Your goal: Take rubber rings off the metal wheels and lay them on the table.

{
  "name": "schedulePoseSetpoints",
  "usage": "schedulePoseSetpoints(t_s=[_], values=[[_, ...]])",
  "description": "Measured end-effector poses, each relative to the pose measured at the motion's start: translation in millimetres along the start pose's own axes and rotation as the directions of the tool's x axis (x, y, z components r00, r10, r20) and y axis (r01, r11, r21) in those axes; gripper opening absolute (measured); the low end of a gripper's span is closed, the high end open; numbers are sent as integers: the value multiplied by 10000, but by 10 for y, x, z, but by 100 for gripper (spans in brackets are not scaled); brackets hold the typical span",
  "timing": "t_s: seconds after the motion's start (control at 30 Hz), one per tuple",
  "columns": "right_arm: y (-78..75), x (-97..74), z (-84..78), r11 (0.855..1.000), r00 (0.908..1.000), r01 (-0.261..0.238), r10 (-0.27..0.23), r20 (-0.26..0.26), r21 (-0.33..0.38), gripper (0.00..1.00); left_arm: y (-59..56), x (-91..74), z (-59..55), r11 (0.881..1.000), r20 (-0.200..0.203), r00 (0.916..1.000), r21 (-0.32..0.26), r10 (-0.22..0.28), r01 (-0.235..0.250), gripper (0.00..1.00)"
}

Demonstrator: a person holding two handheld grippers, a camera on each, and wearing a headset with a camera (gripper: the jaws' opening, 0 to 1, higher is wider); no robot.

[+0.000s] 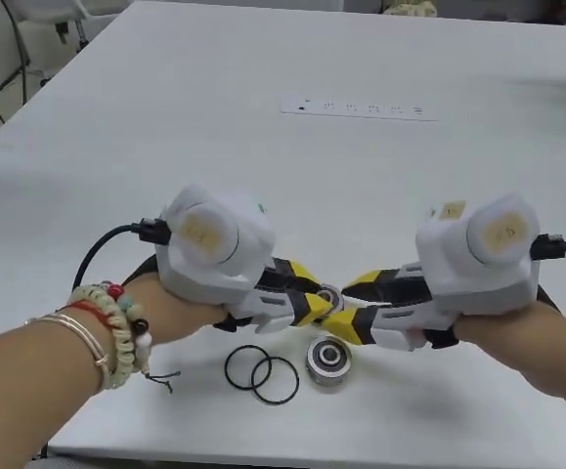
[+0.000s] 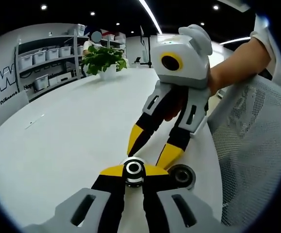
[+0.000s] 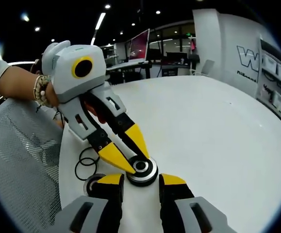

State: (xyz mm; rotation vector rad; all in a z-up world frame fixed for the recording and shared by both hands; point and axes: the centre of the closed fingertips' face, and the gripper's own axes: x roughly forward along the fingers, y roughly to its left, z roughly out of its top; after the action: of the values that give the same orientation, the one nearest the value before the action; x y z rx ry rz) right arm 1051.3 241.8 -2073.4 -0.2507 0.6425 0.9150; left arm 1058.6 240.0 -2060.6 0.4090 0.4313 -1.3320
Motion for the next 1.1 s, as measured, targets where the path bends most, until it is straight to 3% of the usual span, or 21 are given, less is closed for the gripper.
schedulePoseSetpoints(t_s=[0.73,0.83,0.93,1.1], values=[[5,-18,-77,9994,9992,-240,232,-332,-254,15,-18,5,-3,9999,20,10000,-162,-8,8,8],[4,-12,-74,9997,9991,-221,217,-369,-123,16,-16,5,-3,9999,21,10000,-164,-4,4,8],[21,7,-53,9998,9995,-168,166,-268,-100,26,-25,7,0,9999,25,10000,-159,-40,41,8],[23,35,-43,9998,9997,-66,62,-222,-196,23,-33,10,5,9999,28,10000,-133,-69,70,8]])
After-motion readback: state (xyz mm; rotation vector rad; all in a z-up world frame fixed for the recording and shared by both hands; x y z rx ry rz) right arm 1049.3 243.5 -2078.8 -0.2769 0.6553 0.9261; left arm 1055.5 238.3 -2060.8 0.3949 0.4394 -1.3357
